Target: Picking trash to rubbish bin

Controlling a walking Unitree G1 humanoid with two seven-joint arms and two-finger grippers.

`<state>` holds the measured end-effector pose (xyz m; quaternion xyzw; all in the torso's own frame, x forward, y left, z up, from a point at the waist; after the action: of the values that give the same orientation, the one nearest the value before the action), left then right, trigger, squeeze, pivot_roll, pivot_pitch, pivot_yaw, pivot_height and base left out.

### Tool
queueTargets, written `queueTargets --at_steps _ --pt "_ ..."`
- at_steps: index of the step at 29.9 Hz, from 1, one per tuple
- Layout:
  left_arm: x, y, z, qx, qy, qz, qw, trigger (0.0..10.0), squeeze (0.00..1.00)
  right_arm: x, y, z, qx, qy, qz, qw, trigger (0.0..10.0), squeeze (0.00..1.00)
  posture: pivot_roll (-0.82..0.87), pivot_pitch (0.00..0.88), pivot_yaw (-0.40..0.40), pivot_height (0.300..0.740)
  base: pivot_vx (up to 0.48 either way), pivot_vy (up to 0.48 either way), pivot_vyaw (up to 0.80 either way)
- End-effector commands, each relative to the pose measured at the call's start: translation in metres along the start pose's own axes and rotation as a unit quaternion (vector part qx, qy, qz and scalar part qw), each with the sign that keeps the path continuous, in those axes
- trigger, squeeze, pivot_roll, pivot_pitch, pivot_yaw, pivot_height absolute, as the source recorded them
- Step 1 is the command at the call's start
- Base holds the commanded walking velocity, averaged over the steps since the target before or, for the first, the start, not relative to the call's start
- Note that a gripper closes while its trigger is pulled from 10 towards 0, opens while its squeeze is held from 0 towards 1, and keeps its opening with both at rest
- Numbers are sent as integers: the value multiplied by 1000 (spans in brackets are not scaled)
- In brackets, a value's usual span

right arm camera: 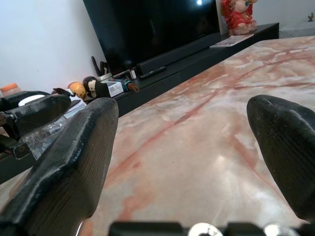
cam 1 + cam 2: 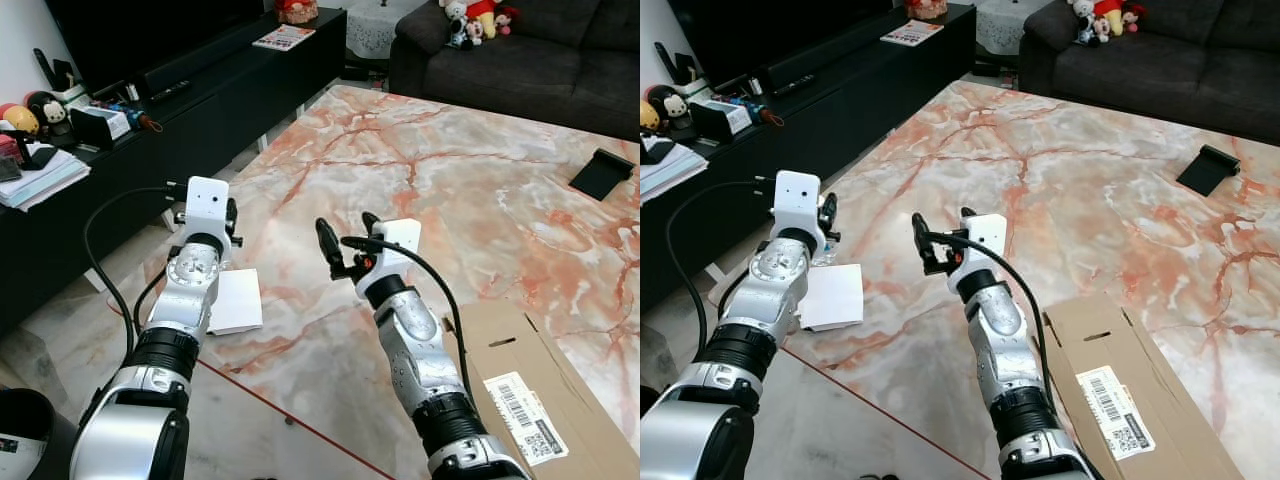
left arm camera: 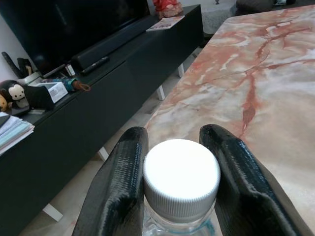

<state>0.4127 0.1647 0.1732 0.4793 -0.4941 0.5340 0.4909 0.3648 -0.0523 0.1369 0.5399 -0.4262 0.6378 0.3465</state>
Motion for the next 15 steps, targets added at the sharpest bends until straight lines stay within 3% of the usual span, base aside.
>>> queueTargets --at_steps 1,3,4,7,8,15 --pt "-6 4 -3 6 -5 -8 1000 0 0 3 -1 -1 1 2 2 1000 10000 0 28 72 56 740 0 0 0" --pt "-6 4 -3 6 -5 -8 1000 0 0 3 -1 -1 1 2 2 1000 10000 0 28 72 56 740 0 0 0" --pt "-2 5 -6 14 -1 8 1000 3647 0 4 -2 0 0 4 4 1000 10000 0 23 53 60 740 0 0 0" --pt "1 6 -8 21 3 21 1000 3647 0 5 -2 0 0 5 6 1000 10000 0 23 53 60 740 0 0 0" --pt "2 7 -9 23 4 27 999 10000 0 6 -3 1 0 5 7 1000 10000 0 20 49 63 740 0 0 0" --pt "2 19 -31 61 3 49 997 10000 0 12 -5 9 -14 8 19 1000 10000 0 11 0 76 740 0 0 0"
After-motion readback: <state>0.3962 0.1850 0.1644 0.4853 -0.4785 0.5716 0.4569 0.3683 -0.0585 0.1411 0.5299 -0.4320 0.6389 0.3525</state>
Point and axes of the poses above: a point about 5 cm out from each wrist's last joint towards the gripper, its own y axis pointing back from the gripper into the wrist, its own x axis along the axis of the wrist's last joint, z = x × y, the point moved 3 cm from there along -y, pointing out of the wrist towards the gripper, and after that the axes turned 14 degrees about y, right-handed, at the moved point
